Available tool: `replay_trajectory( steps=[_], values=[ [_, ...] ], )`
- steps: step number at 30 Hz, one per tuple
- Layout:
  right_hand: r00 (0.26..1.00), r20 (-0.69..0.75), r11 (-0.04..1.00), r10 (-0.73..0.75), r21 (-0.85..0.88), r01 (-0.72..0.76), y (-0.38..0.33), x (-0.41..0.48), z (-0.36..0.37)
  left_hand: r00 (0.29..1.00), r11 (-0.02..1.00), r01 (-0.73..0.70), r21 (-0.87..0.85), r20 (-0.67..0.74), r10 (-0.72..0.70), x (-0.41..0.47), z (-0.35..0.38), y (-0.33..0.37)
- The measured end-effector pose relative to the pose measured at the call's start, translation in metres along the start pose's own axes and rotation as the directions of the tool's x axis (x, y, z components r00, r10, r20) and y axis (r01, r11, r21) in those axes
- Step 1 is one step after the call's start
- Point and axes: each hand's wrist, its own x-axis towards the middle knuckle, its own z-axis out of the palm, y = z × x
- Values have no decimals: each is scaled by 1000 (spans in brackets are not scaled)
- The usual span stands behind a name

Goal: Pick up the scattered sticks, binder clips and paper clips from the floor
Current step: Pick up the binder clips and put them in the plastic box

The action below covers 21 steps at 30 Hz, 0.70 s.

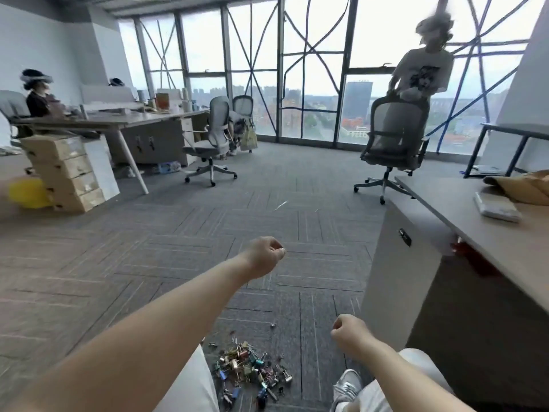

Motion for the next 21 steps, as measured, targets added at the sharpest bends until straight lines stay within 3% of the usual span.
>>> replay_trajectory(
  steps=[5, 10, 16, 21],
  values=[
    [986, 165, 997, -2, -72, 14, -28, 62, 55, 978, 978, 206, -8, -23, -207, 33, -11, -94],
    [939, 341, 985, 43, -174, 18, -54, 130, 139, 911, 910, 409, -75, -17, -411, 69, -2, -208],
    [831, 544, 924, 115, -366, 113, -70, 220, 248, 769, 750, 636, -183, 62, -637, 110, 49, -350],
    [799, 579, 966, 161, -257, -9, -74, 278, 336, 629, 592, 774, -225, 158, -762, 121, 120, -452]
  ],
)
